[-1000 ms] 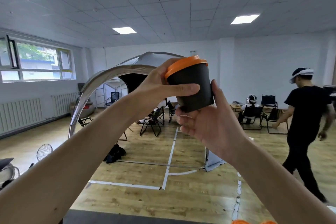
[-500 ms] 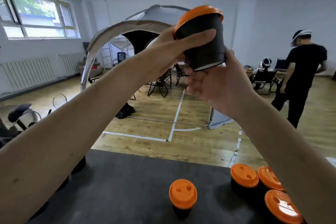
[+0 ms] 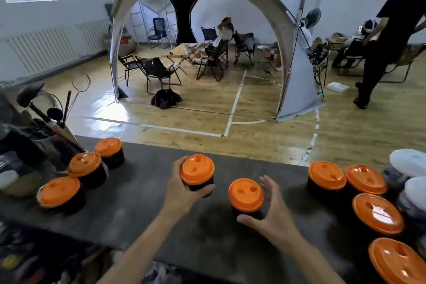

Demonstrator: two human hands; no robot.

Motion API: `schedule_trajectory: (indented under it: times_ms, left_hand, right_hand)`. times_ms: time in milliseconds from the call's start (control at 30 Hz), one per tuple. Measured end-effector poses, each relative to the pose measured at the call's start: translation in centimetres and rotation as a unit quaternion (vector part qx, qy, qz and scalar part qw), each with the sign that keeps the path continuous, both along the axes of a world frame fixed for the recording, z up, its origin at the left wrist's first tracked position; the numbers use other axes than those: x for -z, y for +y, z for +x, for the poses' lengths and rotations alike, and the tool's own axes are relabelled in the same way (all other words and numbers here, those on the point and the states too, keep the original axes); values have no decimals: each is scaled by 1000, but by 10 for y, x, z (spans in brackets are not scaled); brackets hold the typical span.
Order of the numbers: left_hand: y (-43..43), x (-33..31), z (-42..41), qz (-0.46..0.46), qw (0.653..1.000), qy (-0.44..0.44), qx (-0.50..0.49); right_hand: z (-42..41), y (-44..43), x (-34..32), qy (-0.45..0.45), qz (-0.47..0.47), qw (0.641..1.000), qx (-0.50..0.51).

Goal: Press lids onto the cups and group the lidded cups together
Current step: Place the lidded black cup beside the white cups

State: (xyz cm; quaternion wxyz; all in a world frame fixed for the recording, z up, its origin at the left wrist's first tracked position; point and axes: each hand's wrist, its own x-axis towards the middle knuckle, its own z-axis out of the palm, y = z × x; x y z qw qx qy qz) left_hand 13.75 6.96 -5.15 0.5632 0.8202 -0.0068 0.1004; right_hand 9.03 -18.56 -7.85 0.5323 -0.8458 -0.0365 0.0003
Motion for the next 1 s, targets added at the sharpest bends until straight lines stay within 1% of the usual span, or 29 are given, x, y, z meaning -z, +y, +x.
schedule_trajectory:
  times_ms: [67,100,233,367,467,533,600,700,733,800,867,933,1000]
  left_hand:
    - [3,35,-12,2,1000,19,-25]
    - [1,46,-15,8,999,22,-28]
    - [-8,66,-20,16,999,28,-41]
    - [-14,62,-27,2,996,32,-83]
    - [-10,50,-32,4,997,32,-71]
    - [-5,36,-33,22,998,30,-54]
    - [-1,16,-33,67,997,32,-35]
    - [2,-15,-35,164,986,40,-15]
    - [2,-23,-34,210,977,29,-7]
    - [0,-35,-32,311,950,8,19]
    - [-4,-38,-30,383,923,-6,40]
    - [-10,-38,-30,415,908,-22,49]
    - [-15,-36,-30,435,898,-25,56]
  right_hand:
    - [0,3,25,29,23,999,12]
    - [2,6,32,28,24,999,23]
    - [9,15,42,-8,27,998,57]
    - [7,13,36,-18,75,994,79]
    - [3,6,19,-24,146,984,98]
    - [0,0,1,-43,165,978,117]
    - [-4,-6,-17,-56,141,982,117]
    - [-9,-13,-35,-71,69,987,128]
    - [-9,-15,-39,-75,46,987,137]
    - [-10,-16,-43,-84,-2,986,145]
    - [-10,-17,-43,-98,-65,983,142]
    - [-12,-17,-44,-81,-130,980,130]
    - [-15,-16,-47,-29,-175,975,130]
